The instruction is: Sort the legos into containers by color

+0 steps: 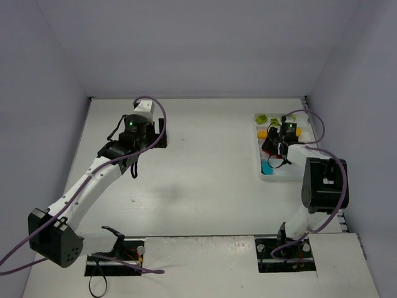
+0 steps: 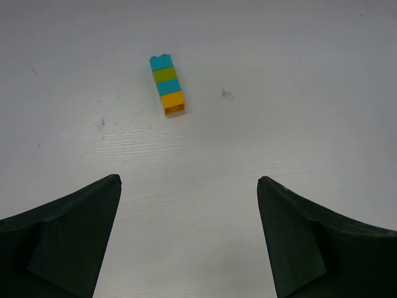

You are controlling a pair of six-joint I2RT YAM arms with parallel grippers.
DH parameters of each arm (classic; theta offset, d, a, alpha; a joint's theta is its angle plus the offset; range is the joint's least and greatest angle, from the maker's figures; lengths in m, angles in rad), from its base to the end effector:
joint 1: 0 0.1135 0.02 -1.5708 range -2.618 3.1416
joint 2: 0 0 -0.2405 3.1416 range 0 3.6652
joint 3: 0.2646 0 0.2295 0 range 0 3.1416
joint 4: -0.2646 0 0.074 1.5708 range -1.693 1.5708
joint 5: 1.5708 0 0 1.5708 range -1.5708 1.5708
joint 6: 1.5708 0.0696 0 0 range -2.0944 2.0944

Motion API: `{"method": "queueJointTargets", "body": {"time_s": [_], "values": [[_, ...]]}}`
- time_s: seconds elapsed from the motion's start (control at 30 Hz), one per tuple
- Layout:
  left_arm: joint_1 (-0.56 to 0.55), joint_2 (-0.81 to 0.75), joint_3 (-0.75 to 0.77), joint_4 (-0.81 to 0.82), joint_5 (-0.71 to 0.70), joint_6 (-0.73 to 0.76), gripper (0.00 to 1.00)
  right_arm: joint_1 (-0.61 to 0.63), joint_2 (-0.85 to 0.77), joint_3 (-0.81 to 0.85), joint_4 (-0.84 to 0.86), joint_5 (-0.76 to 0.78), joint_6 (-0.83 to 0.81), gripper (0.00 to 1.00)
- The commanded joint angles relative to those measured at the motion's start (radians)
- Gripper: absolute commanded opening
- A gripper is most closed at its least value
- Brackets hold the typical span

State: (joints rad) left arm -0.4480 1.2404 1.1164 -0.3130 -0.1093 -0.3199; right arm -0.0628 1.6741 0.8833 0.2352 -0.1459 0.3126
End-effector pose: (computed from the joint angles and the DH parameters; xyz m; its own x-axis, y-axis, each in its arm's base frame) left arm 0.2727 -0.1226 0.3126 -0.4695 -0.1212 -0.8746 0.2042 0.9488 -0.2411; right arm 0.3645 -0.0128 0.1621 -0.5197 0.3376 -0.7848 0.1037 0.9368 0.3342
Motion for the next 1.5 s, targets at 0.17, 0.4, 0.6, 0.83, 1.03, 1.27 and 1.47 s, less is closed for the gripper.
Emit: {"method": "queueJointTargets", "body": {"time_s": [0.17, 0.4, 0.6, 0.83, 1.03, 1.27, 1.47], "values": [[0.025, 0.053, 0.029, -0.011, -0.066, -0.071, 0.84, 0.034, -0.04, 0.034, 0.046, -0.004, -0.015, 0.52], [0.045, 0.178, 0.104, -0.046, -0.127, -0.152, 0.84, 0.057, -0.174, 0.039, 0.023, -0.014, -0.035, 0.53], [0.051, 0.416, 0.328, -0.15, -0.176, -0.225, 0.84, 0.113, -0.316, -0.006, 0.05, -0.058, -0.032, 0.54], [0.065, 0.726, 0.569, -0.216, -0.211, -0.225, 0.84, 0.118, -0.402, -0.066, 0.084, -0.086, -0.03, 0.54], [0.083, 0.887, 0.743, -0.294, -0.217, -0.219, 0.66, 0.118, -0.395, -0.079, 0.113, -0.13, -0.018, 0.54], [0.111, 0.973, 0.784, -0.281, -0.198, -0.191, 0.52, 0.118, -0.402, -0.092, 0.127, -0.175, -0.021, 0.55], [0.112, 1.013, 0.807, -0.238, -0.182, -0.119, 0.41, 0.124, -0.393, -0.087, 0.133, -0.202, -0.03, 0.55]]}}
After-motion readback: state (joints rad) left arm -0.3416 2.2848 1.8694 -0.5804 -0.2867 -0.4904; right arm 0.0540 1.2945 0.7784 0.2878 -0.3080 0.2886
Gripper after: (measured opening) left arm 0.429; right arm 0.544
